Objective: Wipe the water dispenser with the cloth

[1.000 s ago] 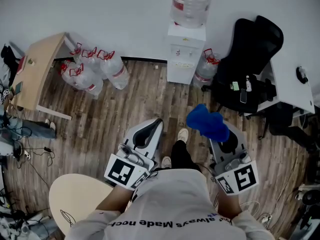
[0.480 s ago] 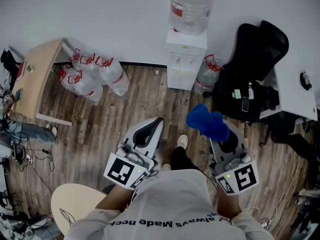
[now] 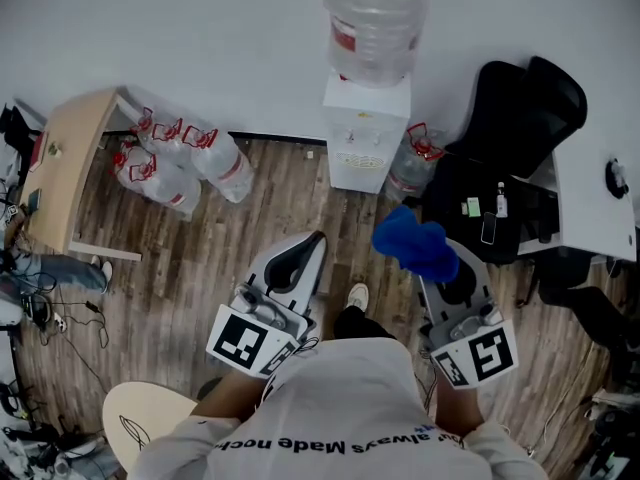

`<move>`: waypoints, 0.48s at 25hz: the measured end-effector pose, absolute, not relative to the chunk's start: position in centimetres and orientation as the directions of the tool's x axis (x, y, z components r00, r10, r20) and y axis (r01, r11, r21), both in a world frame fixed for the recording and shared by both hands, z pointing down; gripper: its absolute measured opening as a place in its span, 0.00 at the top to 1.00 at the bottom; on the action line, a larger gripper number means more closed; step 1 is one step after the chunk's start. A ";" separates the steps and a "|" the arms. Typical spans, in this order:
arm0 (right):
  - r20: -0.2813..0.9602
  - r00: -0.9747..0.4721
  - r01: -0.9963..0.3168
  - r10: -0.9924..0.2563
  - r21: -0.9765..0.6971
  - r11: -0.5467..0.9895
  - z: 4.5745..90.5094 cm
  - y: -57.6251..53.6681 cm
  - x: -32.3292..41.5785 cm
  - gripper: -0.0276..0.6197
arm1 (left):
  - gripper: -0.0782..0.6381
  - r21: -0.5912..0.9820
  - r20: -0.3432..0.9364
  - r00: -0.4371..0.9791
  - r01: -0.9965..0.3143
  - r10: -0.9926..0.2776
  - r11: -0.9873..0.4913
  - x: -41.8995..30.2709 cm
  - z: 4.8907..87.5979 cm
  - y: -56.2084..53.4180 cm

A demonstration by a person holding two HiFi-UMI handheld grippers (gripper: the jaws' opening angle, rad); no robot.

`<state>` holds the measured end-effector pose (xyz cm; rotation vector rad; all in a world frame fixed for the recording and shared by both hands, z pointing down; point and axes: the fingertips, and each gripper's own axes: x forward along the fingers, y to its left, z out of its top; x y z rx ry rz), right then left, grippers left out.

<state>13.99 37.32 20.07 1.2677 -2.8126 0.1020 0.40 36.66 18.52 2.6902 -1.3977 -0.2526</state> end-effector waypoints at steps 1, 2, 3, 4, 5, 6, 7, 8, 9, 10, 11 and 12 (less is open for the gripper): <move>0.080 -0.663 -0.748 -0.744 -0.037 0.663 20.1 36.4 14.3 0.80 | 0.86 0.163 -0.101 0.563 -0.804 -0.820 -0.572 0.7 18.4 35.8; 0.083 -0.665 -0.746 -0.742 -0.038 0.665 20.2 35.6 14.5 0.80 | 0.86 0.163 -0.101 0.561 -0.806 -0.822 -0.570 1.0 18.4 35.0; 0.085 -0.667 -0.745 -0.741 -0.039 0.666 20.2 34.8 14.8 0.80 | 0.86 0.161 -0.099 0.559 -0.807 -0.823 -0.568 1.2 18.4 34.2; 0.085 -0.668 -0.743 -0.739 -0.040 0.668 20.2 34.0 15.0 0.80 | 0.86 0.161 -0.097 0.557 -0.809 -0.825 -0.565 1.5 18.5 33.4; 0.084 -0.670 -0.742 -0.737 -0.042 0.670 20.3 33.2 15.3 0.80 | 0.86 0.160 -0.095 0.554 -0.811 -0.827 -0.562 1.7 18.5 32.5; 0.085 -0.673 -0.740 -0.735 -0.044 0.672 20.3 32.4 15.5 0.80 | 0.86 0.159 -0.092 0.551 -0.814 -0.829 -0.559 1.9 18.6 31.7; 0.086 -0.675 -0.738 -0.733 -0.046 0.674 20.4 31.6 15.8 0.80 | 0.86 0.159 -0.091 0.549 -0.816 -0.831 -0.556 2.2 18.6 31.0; 0.087 -0.677 -0.736 -0.731 -0.049 0.676 20.4 30.9 16.1 0.80 | 0.86 0.158 -0.090 0.547 -0.817 -0.832 -0.554 2.5 18.5 30.3; 0.088 -0.680 -0.733 -0.728 -0.050 0.678 20.4 30.2 16.3 0.80 | 0.86 0.157 -0.090 0.545 -0.819 -0.833 -0.553 2.8 18.4 29.6; 0.088 -0.683 -0.730 -0.725 -0.051 0.682 20.4 29.5 16.5 0.80 | 0.86 0.155 -0.089 0.543 -0.820 -0.835 -0.551 3.1 18.3 28.9; 0.087 -0.687 -0.726 -0.721 -0.052 0.686 20.3 28.9 16.7 0.80 | 0.86 0.153 -0.088 0.541 -0.822 -0.836 -0.548 3.4 18.3 28.2; 0.087 -0.691 -0.722 -0.717 -0.051 0.690 20.3 28.3 16.9 0.80 | 0.86 0.150 -0.088 0.539 -0.824 -0.838 -0.546 3.6 18.3 27.6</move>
